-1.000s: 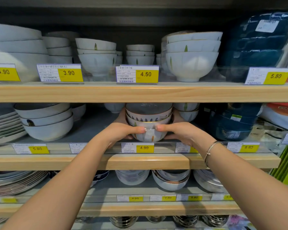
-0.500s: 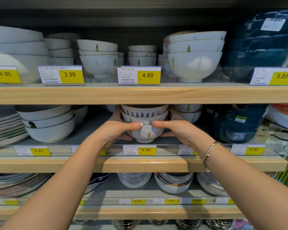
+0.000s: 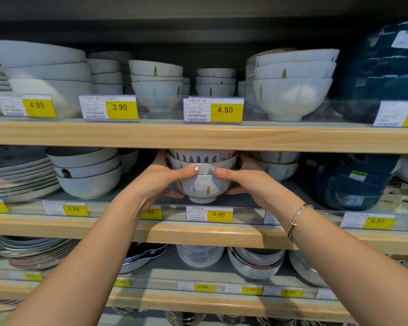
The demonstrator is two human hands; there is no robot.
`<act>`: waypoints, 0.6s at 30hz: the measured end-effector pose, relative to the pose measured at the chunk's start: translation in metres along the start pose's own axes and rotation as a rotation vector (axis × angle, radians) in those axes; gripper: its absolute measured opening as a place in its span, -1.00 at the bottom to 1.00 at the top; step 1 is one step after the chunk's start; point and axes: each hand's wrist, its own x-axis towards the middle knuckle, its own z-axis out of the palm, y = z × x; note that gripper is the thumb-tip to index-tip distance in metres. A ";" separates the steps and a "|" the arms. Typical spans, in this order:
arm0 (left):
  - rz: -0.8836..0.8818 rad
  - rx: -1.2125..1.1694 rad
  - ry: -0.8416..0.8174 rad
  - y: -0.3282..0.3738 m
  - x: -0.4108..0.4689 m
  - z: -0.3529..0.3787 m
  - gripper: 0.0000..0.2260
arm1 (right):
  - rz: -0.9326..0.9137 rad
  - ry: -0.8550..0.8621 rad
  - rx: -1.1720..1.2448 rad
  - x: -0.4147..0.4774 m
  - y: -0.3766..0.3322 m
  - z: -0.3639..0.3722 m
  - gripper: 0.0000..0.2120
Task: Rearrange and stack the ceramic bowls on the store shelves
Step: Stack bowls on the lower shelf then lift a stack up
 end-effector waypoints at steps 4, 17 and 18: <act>0.010 0.038 0.032 0.005 -0.006 -0.005 -0.82 | -0.027 -0.033 0.025 -0.001 0.001 0.005 -0.72; 0.076 0.052 0.027 0.007 -0.024 -0.018 -0.44 | -0.086 -0.114 -0.061 -0.003 -0.008 0.021 -0.70; 0.079 0.051 0.025 0.007 -0.027 -0.017 -0.47 | -0.088 -0.133 -0.078 -0.004 -0.008 0.022 -0.71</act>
